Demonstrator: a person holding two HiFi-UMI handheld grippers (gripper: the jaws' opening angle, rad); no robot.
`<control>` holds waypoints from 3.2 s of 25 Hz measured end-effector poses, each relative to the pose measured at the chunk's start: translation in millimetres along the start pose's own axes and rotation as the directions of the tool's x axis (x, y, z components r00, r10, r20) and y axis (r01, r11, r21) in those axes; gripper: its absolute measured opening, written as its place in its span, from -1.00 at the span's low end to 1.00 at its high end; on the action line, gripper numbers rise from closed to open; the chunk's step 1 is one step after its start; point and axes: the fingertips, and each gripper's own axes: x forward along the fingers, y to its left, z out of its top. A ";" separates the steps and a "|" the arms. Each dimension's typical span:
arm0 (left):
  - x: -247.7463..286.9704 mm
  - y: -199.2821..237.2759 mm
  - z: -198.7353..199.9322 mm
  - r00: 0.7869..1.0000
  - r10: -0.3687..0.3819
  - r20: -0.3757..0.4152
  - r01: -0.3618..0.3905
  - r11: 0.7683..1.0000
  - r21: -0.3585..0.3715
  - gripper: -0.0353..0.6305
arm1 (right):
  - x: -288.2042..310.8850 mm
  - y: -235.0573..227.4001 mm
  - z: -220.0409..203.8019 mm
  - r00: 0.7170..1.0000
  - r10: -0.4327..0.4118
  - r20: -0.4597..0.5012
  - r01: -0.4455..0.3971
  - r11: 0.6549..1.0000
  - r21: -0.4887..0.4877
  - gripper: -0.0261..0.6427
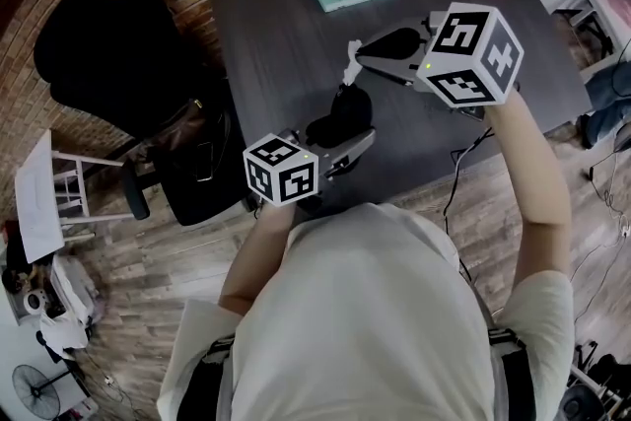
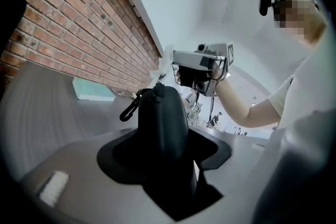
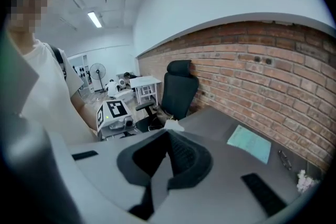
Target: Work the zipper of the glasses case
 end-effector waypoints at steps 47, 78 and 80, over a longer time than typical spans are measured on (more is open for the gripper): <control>-20.9 28.6 114.2 0.936 -0.005 0.352 0.044 0.994 -0.103 -0.12 | 92.7 109.1 -123.1 0.984 0.138 0.112 -0.170 0.919 0.356 -0.92; 28.0 112.1 -81.9 0.984 0.108 -0.140 -0.140 0.958 -0.250 -0.10 | 72.9 85.6 -202.3 0.938 -0.345 0.025 0.262 0.757 0.599 -0.77; 34.9 119.2 -93.7 0.973 0.134 -0.190 -0.174 0.962 -0.212 -0.10 | 74.7 87.6 -206.1 0.939 -0.345 0.009 0.268 0.745 0.611 -0.79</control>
